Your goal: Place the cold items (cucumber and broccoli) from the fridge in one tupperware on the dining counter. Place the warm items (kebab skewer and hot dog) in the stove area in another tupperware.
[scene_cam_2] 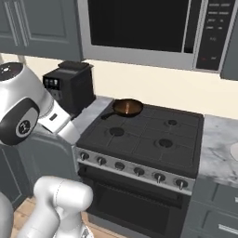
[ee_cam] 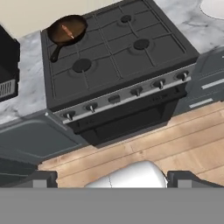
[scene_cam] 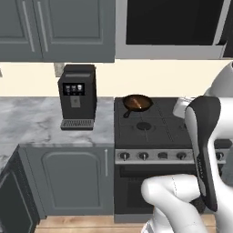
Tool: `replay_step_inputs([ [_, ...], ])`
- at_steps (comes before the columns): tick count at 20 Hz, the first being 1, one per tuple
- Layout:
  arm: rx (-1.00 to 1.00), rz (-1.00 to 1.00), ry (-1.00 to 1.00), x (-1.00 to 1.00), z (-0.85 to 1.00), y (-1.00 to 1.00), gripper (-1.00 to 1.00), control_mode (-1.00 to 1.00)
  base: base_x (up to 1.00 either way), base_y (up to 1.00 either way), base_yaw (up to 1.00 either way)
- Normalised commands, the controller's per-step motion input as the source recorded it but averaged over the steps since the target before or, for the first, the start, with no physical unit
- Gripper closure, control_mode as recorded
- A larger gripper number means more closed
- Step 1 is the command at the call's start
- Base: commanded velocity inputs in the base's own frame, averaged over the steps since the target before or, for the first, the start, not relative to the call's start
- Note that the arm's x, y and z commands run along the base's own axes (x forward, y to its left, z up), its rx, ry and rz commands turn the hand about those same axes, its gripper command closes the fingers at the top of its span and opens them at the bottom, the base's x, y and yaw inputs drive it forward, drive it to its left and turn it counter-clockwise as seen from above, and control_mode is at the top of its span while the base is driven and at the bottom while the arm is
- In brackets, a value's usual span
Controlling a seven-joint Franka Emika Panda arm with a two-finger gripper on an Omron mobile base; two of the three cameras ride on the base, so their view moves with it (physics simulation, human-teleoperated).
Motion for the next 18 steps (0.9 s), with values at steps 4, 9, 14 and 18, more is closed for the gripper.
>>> replay_step_inputs([
  [4,0.0,0.0,0.0,0.0,0.0,0.0,-1.0,1.0,0.67,-0.16,-0.11],
  [9,0.0,0.0,0.0,0.0,0.0,0.0,-1.0,1.0,0.57,-0.24,-0.01],
  [14,-0.01,0.22,-0.07,0.07,-0.16,-0.01,-1.0,-1.0,0.12,-0.07,0.0],
  [18,-0.2,0.62,-0.43,0.04,-0.28,-0.02,-1.0,-1.0,0.0,0.0,0.0],
])
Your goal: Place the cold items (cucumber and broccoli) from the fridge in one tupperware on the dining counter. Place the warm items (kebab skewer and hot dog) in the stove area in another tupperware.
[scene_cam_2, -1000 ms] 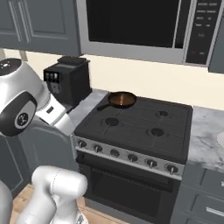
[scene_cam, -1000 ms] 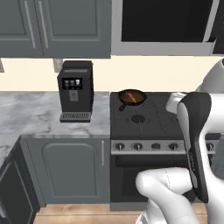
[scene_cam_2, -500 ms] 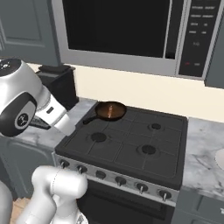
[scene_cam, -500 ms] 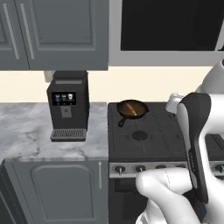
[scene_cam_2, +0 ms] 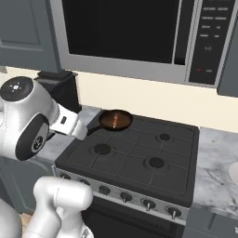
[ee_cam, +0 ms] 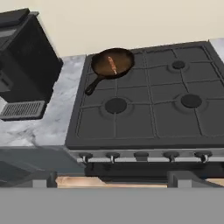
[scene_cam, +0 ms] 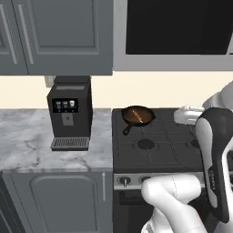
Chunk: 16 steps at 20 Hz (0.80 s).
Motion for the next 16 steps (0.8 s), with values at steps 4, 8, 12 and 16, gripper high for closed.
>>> replay_step_inputs([
  [4,-0.12,0.32,-0.07,0.44,-0.13,0.0,-1.0,-1.0,0.0,0.0,0.0],
  [8,0.0,0.0,0.13,0.8,-0.14,0.0,-1.0,-1.0,0.0,0.0,0.0],
  [12,0.0,0.0,0.18,0.86,-0.23,0.0,-1.0,-1.0,0.0,0.0,0.0],
  [16,0.0,0.0,0.03,0.72,-0.3,0.0,-1.0,-1.0,0.0,0.0,0.0],
])
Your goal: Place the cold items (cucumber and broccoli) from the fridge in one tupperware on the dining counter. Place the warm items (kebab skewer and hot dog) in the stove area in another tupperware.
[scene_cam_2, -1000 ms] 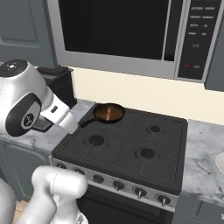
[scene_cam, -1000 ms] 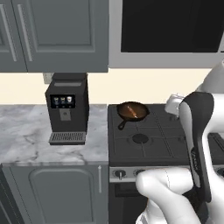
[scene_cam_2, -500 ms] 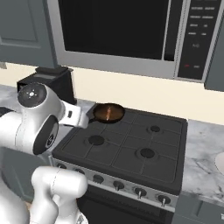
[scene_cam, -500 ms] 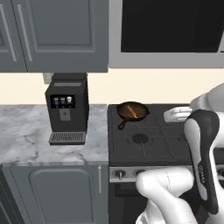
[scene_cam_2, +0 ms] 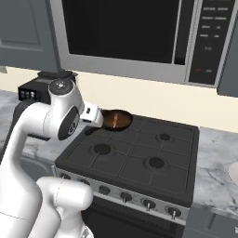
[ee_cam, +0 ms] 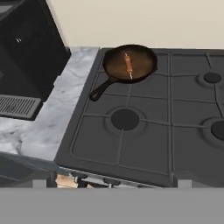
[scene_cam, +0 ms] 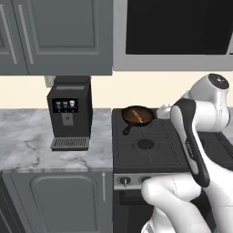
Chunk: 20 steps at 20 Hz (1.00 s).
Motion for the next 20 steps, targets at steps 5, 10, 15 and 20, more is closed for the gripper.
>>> replay_step_inputs([
  [5,0.0,0.0,0.0,0.55,-0.38,0.0,-1.0,-1.0,0.0,0.0,0.0],
  [10,0.0,0.0,0.03,0.64,-0.24,0.0,-1.0,-1.0,0.0,0.0,0.0],
  [15,0.0,0.0,0.02,0.64,-0.25,0.0,-1.0,-1.0,0.0,0.0,0.0],
  [20,0.0,0.0,0.08,0.64,-0.22,0.0,-1.0,-1.0,0.0,0.0,0.0],
])
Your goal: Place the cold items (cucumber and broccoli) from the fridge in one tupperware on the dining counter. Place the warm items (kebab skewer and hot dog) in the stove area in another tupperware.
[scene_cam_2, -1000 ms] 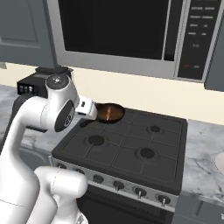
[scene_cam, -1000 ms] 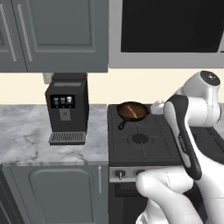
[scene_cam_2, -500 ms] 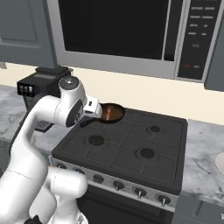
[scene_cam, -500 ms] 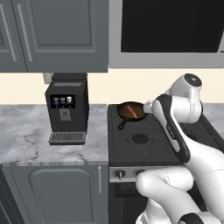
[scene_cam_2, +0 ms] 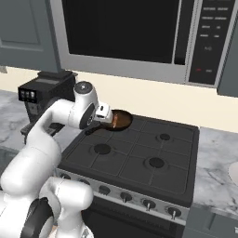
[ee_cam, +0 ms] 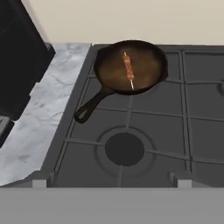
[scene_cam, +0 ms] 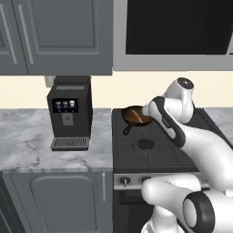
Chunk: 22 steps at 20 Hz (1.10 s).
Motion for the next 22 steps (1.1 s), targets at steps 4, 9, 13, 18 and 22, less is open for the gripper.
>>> replay_step_inputs([
  [4,0.0,0.0,0.14,0.66,-0.21,0.0,-1.0,-1.0,0.0,0.0,0.0],
  [9,0.0,0.0,0.05,0.65,-0.29,0.0,-1.0,-1.0,0.0,0.0,0.0],
  [13,0.0,0.0,0.0,0.59,-0.39,0.0,-1.0,-1.0,0.0,0.0,0.0],
  [18,0.0,0.0,0.0,0.59,-0.34,0.0,-1.0,-1.0,0.0,0.0,0.0],
  [22,0.0,0.0,0.0,0.61,-0.2,0.0,-1.0,-1.0,0.0,0.0,0.0],
])
